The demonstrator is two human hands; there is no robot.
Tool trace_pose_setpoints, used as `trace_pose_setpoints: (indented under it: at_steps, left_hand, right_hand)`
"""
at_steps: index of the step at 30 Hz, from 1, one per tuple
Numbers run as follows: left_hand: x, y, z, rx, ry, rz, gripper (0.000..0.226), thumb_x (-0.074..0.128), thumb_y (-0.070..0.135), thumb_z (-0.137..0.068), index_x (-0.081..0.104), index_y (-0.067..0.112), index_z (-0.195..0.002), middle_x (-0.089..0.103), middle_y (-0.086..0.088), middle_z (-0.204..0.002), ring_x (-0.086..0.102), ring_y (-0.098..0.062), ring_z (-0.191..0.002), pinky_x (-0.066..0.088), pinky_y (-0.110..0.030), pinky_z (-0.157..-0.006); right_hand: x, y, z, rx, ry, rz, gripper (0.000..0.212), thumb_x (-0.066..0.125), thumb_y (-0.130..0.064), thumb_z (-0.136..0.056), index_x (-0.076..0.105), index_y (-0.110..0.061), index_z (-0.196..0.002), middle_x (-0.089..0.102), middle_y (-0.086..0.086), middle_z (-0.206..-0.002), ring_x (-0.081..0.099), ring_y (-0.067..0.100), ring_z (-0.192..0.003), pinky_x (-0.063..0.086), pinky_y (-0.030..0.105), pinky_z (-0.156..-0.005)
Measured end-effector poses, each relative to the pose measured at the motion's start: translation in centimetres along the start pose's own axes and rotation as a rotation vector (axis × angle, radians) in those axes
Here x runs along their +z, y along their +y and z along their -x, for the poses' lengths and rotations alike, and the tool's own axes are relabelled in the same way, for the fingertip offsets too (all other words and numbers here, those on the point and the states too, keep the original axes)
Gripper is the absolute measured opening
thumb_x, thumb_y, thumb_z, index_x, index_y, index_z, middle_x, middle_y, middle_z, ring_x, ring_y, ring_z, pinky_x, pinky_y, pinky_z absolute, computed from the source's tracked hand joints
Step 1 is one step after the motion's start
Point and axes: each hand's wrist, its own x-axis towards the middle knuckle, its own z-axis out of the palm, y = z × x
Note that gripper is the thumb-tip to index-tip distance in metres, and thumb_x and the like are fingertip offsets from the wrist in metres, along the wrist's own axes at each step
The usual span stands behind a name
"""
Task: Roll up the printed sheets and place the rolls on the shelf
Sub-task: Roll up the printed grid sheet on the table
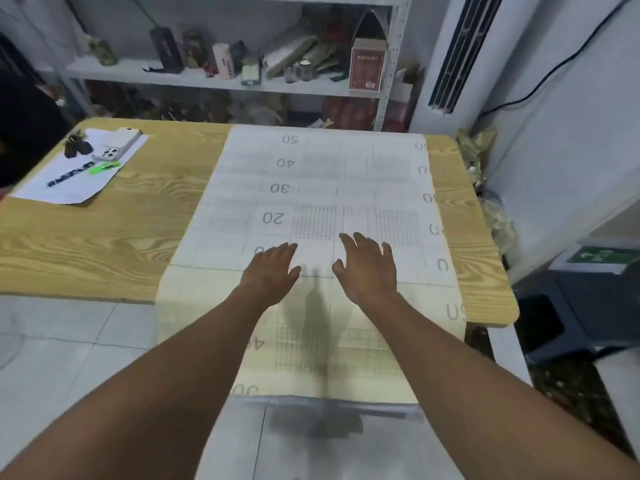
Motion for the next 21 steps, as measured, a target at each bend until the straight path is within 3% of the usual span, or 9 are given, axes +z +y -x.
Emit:
trace_pose_setpoints:
  at_steps: [6, 16, 21]
  left_hand:
    - [4.2, -1.7, -2.9, -0.019, -0.137, -0.038, 0.053, 0.021, 0.036, -0.098, 0.007, 0.017, -0.146, 0.009, -0.001, -0.154, 0.011, -0.018, -0.140, 0.010, -0.038, -0.113]
    - [5.6, -2.4, -4.7, -0.046, -0.100, -0.042, 0.053, 0.012, 0.036, -0.099, -0.004, 0.016, -0.146, -0.002, 0.004, -0.155, -0.001, -0.016, -0.141, 0.002, -0.037, -0.115]
    - [4.9, -2.1, -6.6, -0.066, -0.099, 0.015, 0.053, 0.015, 0.035, -0.100, -0.002, 0.017, -0.146, 0.000, 0.003, -0.155, 0.000, -0.018, -0.141, 0.009, -0.039, -0.114]
  right_hand:
    - [4.7, 0.0, -1.5, 0.016, -0.052, 0.025, 0.051, 0.031, -0.035, -0.098, 0.021, -0.020, -0.146, 0.028, 0.002, -0.150, 0.026, 0.020, -0.136, 0.011, 0.041, -0.113]
    - [6.9, -0.2, -2.7, 0.018, -0.052, -0.013, 0.052, 0.034, -0.034, -0.098, 0.021, -0.020, -0.146, 0.031, 0.001, -0.147, 0.027, 0.020, -0.134, 0.012, 0.041, -0.113]
    - [7.3, -0.1, -3.0, -0.007, -0.041, -0.041, 0.049, 0.033, -0.032, -0.099, 0.023, -0.020, -0.145, 0.027, 0.001, -0.151, 0.021, 0.018, -0.140, 0.008, 0.040, -0.114]
